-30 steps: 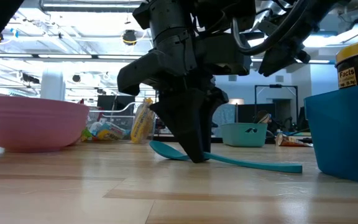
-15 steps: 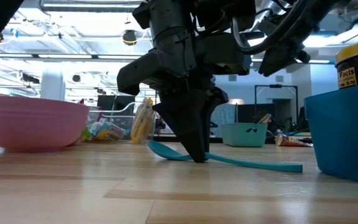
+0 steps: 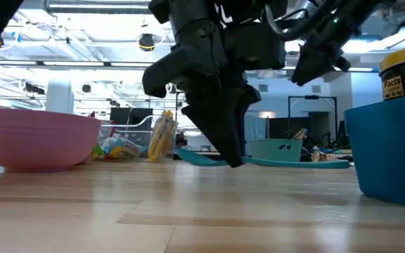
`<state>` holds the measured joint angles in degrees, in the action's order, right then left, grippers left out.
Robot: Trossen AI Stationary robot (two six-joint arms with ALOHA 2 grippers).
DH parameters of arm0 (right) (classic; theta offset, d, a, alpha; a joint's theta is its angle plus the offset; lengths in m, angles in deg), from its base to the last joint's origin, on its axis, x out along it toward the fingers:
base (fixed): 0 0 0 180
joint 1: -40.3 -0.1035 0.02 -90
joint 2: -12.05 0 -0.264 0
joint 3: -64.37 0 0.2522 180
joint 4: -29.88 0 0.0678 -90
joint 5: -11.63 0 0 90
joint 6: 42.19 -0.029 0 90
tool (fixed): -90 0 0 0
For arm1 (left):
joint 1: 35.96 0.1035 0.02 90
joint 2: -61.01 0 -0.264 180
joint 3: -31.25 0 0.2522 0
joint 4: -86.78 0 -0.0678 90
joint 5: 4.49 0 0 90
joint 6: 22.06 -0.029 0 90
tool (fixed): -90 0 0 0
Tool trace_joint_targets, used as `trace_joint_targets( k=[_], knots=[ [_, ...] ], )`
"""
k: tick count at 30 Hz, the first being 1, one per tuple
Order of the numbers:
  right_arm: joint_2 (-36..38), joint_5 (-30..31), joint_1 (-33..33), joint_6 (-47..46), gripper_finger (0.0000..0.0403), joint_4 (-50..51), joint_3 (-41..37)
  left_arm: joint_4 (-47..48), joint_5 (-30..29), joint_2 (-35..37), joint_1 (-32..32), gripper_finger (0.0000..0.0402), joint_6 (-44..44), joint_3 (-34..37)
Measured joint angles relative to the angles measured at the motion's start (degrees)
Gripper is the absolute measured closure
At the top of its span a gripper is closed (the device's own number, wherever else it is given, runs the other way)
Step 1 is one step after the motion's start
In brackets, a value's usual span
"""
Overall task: Pick & Place Food Item
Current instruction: Put the blue baby spoon into the green bin
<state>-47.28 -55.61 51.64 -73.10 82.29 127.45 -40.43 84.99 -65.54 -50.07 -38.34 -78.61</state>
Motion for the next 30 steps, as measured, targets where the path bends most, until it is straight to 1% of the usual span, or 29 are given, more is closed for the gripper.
trace_joint_targets(
  k=[3,9,14,18,23,30],
  knots=[
    [0.0,0.0,0.0,0.0,0.0305,-0.2,0.0,0.1,-0.1,0.2,0.0,0.0373,0.0,0.0],
    [0.0,-0.1,0.0,0.0,0.0305,-0.2,0.0,-0.3,-0.7,1.4,-0.1,0.0384,0.2,0.0],
    [0.0,-0.2,0.0,0.0,0.0305,-0.2,0.0,-0.8,-3.1,3.4,-0.1,0.0377,0.6,0.0],
    [0.0,-0.3,0.0,0.0,0.0305,-0.3,0.0,-0.6,-4.4,5.2,0.0,0.0381,0.7,0.0],
    [0.0,-0.2,0.0,-0.1,0.0305,-0.6,0.0,-0.5,-8.0,7.7,0.4,0.0379,0.8,-0.1],
    [0.0,-0.4,0.0,-0.1,0.0305,-1.8,0.0,-1.1,-12.7,10.0,2.8,0.0380,6.4,-0.1]
  ],
)
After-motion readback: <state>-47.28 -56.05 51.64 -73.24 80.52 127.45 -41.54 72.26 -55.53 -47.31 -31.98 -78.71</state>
